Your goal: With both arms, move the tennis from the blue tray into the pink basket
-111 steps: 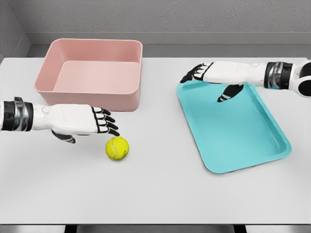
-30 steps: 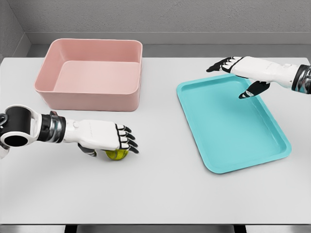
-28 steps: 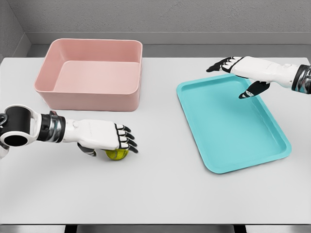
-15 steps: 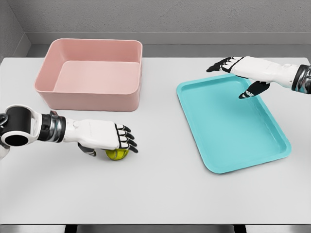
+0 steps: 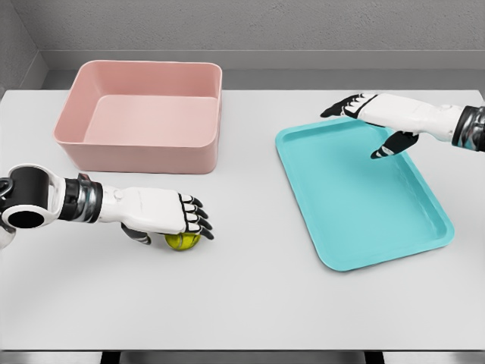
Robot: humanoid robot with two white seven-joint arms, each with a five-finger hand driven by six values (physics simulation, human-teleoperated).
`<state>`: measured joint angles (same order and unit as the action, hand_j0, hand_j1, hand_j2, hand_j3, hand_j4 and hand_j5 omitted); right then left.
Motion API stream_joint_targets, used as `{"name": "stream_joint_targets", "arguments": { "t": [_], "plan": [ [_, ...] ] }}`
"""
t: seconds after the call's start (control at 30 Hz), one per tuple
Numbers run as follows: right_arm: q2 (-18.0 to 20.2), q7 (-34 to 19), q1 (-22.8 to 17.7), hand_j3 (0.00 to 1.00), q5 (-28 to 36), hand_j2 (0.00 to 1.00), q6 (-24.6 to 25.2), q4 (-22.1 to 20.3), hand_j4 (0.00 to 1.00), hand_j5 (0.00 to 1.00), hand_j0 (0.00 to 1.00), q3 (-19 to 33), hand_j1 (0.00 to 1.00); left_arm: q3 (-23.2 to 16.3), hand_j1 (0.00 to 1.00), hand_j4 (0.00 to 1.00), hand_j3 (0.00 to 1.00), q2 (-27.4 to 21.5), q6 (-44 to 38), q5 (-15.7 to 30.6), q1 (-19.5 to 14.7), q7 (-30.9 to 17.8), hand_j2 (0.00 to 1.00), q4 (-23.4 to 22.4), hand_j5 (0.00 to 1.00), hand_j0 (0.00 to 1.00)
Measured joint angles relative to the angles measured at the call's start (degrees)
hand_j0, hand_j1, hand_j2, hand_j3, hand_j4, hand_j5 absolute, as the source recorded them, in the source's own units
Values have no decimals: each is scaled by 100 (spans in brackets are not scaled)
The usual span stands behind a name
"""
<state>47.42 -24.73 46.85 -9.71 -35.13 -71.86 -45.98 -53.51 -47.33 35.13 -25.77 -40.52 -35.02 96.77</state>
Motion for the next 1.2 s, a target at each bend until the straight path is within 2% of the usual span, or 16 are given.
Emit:
{"name": "stream_joint_targets", "arguments": {
  "t": [0.2,0.37,0.57,0.87,1.2],
  "plan": [
    [13,1,9,100,0,100,0,21,100,100,100,10,100,-3,78,78,78,-18,-2,6,44,2,78,9,78,78],
    [21,1,0,100,0,100,0,24,100,100,100,13,100,-2,68,68,68,-45,-1,8,44,1,68,23,68,68],
    [25,1,0,100,0,100,0,24,100,100,100,13,100,10,64,64,64,-54,1,11,53,1,64,26,64,64],
    [26,1,0,100,0,100,0,18,100,100,100,14,100,64,60,60,60,-63,2,49,44,-1,60,79,60,60],
    [26,1,0,100,1,100,0,16,100,100,100,13,100,419,60,60,60,-267,2,260,0,1,60,239,60,60]
  ]
}}
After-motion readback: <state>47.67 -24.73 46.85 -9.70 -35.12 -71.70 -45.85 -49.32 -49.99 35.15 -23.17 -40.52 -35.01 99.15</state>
